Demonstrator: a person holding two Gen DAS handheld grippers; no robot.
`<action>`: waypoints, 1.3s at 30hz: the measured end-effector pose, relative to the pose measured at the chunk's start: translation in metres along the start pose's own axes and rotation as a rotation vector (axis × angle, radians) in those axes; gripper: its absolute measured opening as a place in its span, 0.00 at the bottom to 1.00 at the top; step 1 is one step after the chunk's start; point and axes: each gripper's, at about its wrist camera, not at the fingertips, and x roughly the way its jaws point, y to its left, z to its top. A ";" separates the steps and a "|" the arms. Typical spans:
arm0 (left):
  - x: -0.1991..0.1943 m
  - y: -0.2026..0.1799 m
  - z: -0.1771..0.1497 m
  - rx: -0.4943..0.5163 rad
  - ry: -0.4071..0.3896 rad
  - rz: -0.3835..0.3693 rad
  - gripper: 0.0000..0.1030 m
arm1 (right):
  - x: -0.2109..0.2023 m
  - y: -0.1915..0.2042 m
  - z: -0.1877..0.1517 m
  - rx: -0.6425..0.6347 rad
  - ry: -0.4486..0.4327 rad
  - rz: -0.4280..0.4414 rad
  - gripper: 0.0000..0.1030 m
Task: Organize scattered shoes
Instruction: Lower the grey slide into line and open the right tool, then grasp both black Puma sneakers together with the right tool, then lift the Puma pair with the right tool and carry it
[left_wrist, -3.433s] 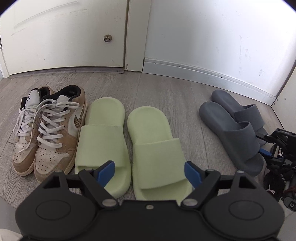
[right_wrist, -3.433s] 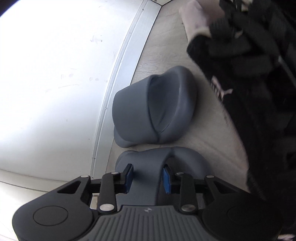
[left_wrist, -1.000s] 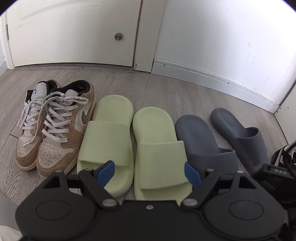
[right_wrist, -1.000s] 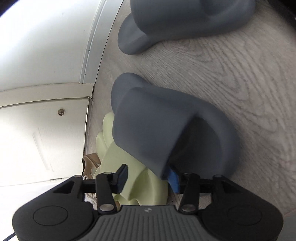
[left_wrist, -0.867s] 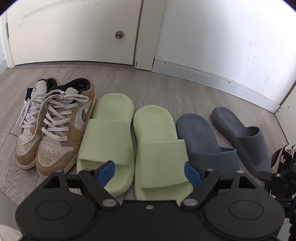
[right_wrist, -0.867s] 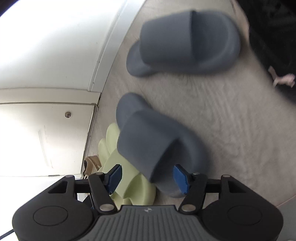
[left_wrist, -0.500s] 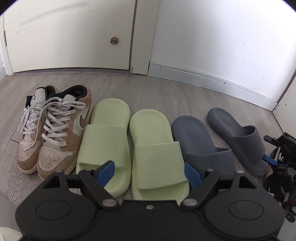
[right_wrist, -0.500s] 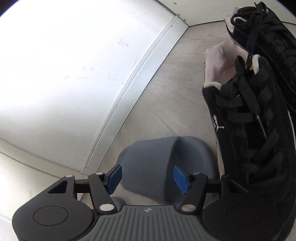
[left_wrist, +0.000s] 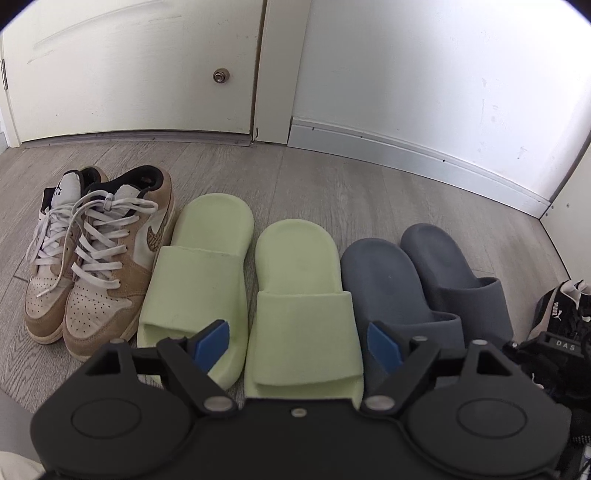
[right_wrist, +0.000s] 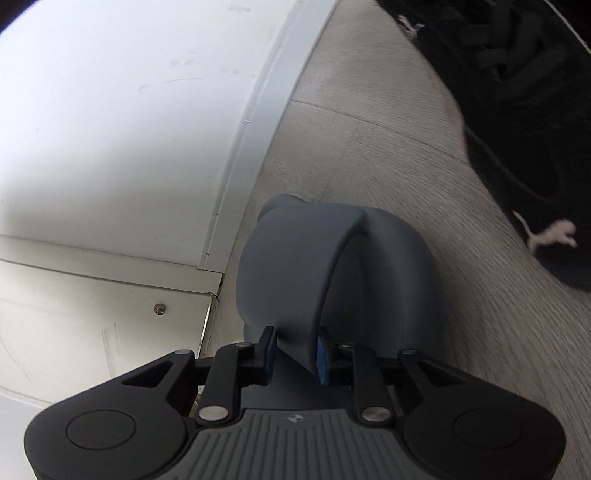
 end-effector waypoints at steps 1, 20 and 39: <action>0.000 0.000 0.000 -0.001 0.001 -0.001 0.80 | -0.004 -0.001 0.001 0.001 0.060 -0.005 0.39; 0.002 -0.010 0.000 0.002 0.003 -0.006 0.80 | -0.085 0.024 0.119 -0.487 -0.438 -0.605 0.80; 0.003 -0.037 0.017 0.036 -0.024 0.024 0.80 | -0.030 0.073 0.109 -0.759 -0.235 -0.493 0.70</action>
